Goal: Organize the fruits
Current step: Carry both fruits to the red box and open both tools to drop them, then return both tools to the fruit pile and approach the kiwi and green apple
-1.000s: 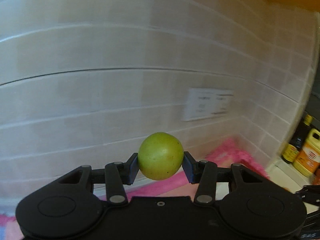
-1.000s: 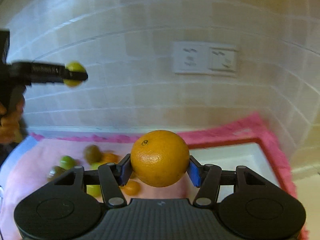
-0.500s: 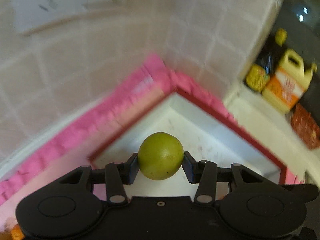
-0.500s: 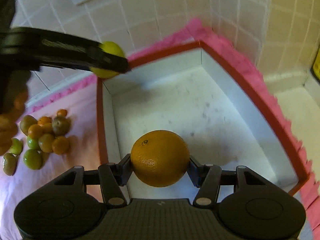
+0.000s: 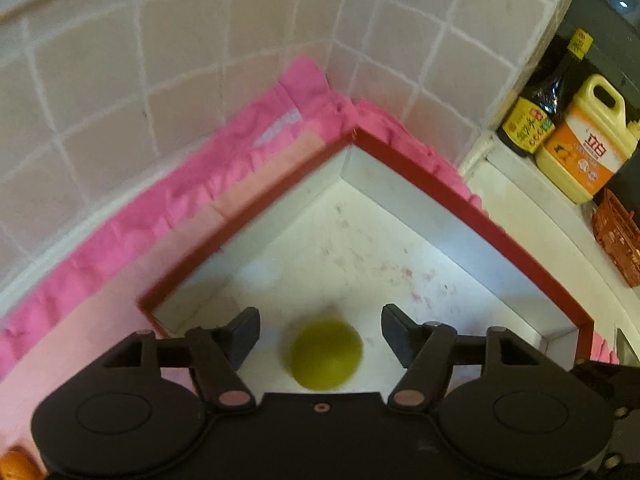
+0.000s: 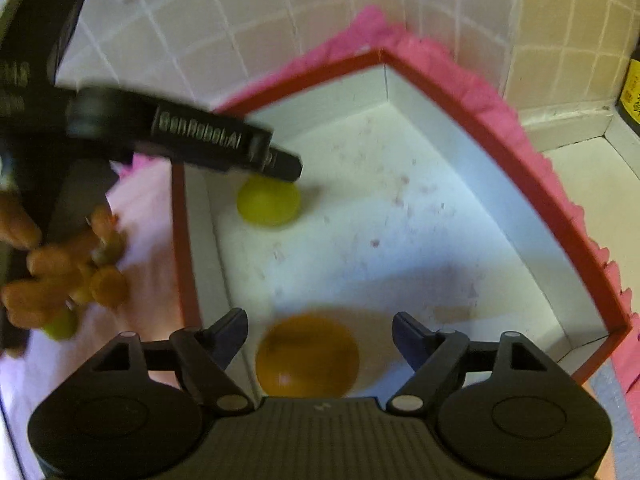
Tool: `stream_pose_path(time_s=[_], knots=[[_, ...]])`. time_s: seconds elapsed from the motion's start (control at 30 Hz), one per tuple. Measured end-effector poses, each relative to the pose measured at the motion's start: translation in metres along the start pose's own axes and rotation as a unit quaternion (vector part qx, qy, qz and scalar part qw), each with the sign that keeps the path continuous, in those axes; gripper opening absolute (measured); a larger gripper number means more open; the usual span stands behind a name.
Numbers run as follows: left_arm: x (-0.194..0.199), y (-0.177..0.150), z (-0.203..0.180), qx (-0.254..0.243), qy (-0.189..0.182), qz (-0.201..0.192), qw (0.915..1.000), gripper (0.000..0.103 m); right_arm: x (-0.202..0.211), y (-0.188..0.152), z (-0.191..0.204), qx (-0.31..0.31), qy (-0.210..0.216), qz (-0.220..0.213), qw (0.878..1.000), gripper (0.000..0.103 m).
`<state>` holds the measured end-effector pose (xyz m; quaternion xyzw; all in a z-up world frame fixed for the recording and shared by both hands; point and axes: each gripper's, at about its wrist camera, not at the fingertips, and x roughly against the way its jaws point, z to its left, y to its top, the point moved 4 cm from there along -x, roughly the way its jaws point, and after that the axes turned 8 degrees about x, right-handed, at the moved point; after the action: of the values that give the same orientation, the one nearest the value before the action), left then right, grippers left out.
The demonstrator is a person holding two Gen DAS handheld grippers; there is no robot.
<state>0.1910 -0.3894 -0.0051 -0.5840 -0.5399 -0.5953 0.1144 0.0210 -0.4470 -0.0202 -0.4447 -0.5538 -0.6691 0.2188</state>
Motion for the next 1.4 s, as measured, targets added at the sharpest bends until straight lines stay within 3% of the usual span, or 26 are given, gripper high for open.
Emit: stream_pose_path(time_s=[0.2,0.43,0.57,0.73,0.87,1.1,1.2,1.3,1.4], knots=[[0.037,0.009,0.008,-0.011,0.039,-0.04,0.9984,0.08,0.026,0.015,0.006,0.001,-0.006,-0.032,0.999,0.081],[0.1,0.017,0.042,-0.01,0.099,-0.087,0.9913,0.08,0.047,0.035,0.037,0.031,0.015,-0.06,0.998,0.081],[0.143,0.013,0.075,0.024,0.136,-0.106,0.9847,0.08,0.055,0.044,0.066,0.06,0.033,-0.068,0.995,0.081],[0.199,-0.001,0.124,0.082,0.147,-0.116,0.9788,0.08,0.062,0.051,0.105,0.096,0.053,-0.076,0.991,0.081],[0.24,-0.025,0.164,0.102,0.166,-0.112,0.9745,0.08,0.06,0.056,0.142,0.139,0.062,-0.074,0.986,0.081],[0.289,-0.078,0.212,0.084,0.224,-0.093,0.9666,0.08,0.044,0.052,0.194,0.154,0.134,-0.048,0.978,0.083],[0.294,-0.105,0.226,0.085,0.22,-0.075,0.9689,0.08,0.026,0.045,0.21,0.139,0.168,-0.019,0.976,0.083],[0.294,-0.132,0.237,0.085,0.214,-0.061,0.9711,0.08,0.008,0.037,0.226,0.149,0.166,-0.006,0.975,0.083],[0.286,-0.155,0.244,0.089,0.205,-0.052,0.9733,0.08,-0.006,0.03,0.236,0.129,0.198,0.016,0.972,0.083]])
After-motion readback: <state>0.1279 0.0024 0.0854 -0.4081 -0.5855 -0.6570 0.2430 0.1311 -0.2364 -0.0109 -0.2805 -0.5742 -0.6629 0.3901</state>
